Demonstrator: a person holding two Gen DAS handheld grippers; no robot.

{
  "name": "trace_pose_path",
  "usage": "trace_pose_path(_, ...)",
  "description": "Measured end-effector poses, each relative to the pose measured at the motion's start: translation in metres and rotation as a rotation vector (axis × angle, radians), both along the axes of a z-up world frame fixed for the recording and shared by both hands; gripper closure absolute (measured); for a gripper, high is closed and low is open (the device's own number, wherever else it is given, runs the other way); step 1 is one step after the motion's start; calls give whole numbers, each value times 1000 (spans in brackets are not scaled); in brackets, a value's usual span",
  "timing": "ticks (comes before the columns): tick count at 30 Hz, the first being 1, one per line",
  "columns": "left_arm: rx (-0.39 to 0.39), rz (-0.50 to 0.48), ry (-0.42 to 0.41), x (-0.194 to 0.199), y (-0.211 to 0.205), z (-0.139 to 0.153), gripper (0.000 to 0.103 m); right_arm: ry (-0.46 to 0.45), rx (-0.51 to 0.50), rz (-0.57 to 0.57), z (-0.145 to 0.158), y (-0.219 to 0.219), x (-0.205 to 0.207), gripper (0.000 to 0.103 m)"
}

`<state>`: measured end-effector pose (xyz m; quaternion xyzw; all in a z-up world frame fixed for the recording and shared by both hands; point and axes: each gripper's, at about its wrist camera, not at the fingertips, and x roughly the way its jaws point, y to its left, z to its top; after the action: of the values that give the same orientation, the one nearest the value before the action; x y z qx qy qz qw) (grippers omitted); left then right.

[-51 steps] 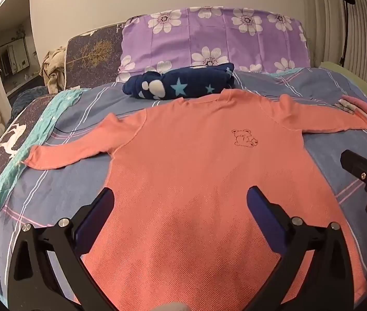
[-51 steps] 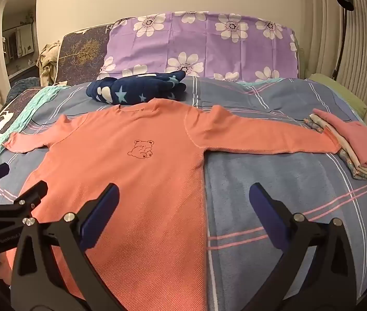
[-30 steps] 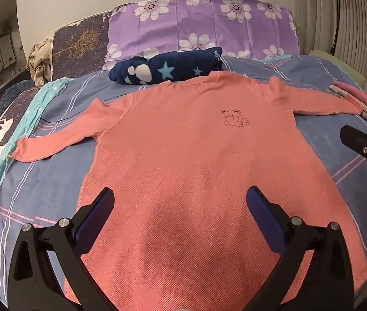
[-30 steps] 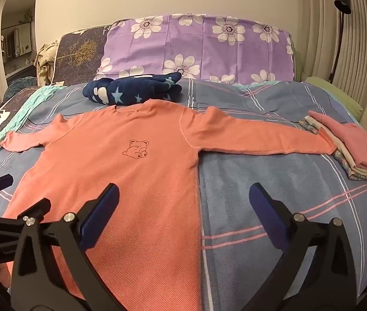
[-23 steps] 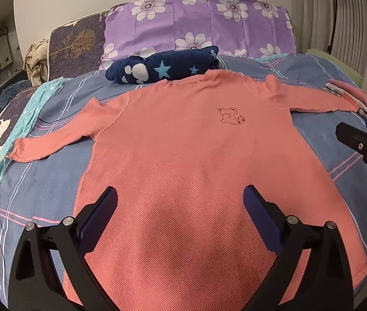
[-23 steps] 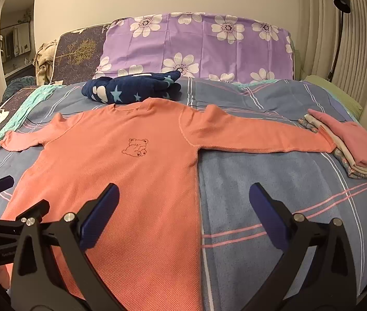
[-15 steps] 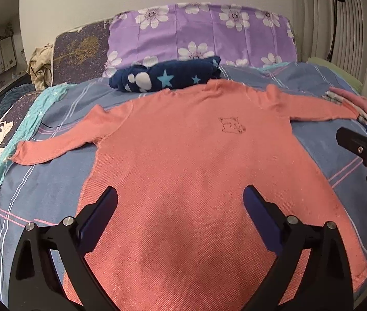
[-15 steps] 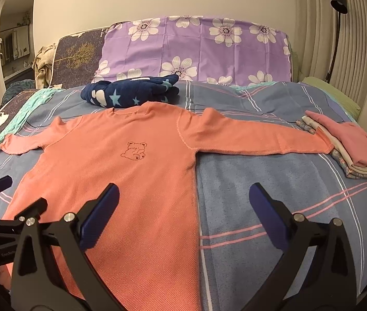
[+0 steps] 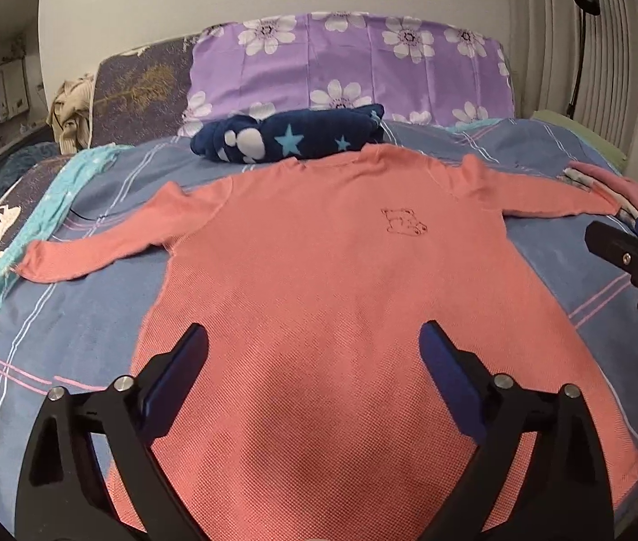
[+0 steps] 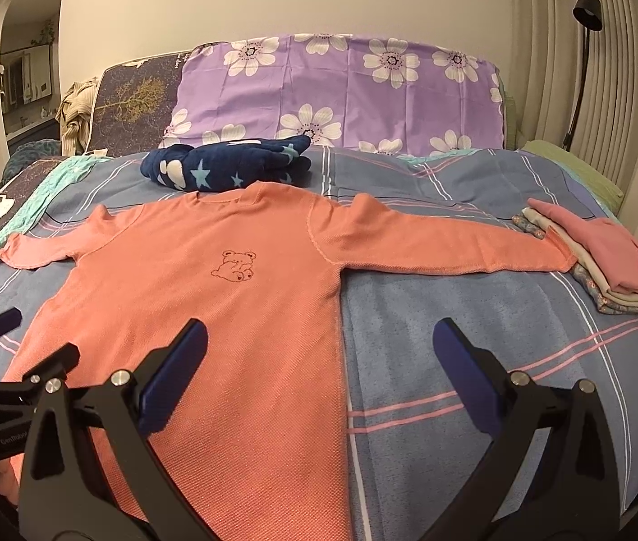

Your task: Fold small clothes

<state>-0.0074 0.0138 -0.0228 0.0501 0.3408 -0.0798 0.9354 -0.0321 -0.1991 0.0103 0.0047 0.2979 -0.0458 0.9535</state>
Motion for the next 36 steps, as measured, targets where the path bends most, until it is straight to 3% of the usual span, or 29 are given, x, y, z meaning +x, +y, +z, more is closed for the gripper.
trace_pose_path(20,-2,-32,3,-7,0,-5,15,1,-5,-1,0,4,-4,2)
trace_pose_path(30,-7,-48,-1,-12,-1,-5,20,-10,-8,0,0,7,-10,2)
trace_pose_path(36,-16,-51,-46,-18,0,1,26,-24,-7,3,4,7,-14,3)
